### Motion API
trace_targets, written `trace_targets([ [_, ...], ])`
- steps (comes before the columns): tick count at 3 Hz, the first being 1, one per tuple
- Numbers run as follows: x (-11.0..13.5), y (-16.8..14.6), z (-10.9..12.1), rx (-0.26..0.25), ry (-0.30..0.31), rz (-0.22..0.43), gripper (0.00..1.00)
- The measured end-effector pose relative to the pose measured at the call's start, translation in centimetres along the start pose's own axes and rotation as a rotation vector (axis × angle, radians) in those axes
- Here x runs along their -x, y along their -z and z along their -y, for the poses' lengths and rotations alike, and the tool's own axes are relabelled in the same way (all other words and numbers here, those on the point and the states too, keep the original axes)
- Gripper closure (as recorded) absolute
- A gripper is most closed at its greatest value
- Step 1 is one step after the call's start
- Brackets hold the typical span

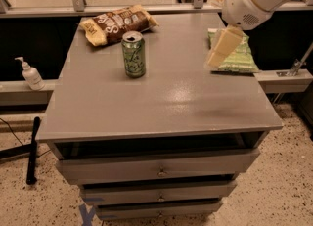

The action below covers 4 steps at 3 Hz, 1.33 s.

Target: Pick brown chip bag

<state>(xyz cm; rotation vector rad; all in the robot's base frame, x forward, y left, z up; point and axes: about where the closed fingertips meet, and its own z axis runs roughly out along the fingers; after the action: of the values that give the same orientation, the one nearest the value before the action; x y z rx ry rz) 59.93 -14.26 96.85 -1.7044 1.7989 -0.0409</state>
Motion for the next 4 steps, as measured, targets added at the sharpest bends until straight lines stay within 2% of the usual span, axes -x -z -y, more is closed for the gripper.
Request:
trace_targets([
  [1, 2.7, -4.4, 4.1, -0.036, 0.028, 0.107, 0.00],
  [2, 5.7, -8.9, 7.5, -0.080, 0.028, 0.156, 0.00],
  [3, 5.7, -8.9, 7.5, -0.080, 0.028, 0.156, 0.00],
  [4, 6.3, -10.1, 8.2, -0.125, 0.009, 0.195, 0.00],
])
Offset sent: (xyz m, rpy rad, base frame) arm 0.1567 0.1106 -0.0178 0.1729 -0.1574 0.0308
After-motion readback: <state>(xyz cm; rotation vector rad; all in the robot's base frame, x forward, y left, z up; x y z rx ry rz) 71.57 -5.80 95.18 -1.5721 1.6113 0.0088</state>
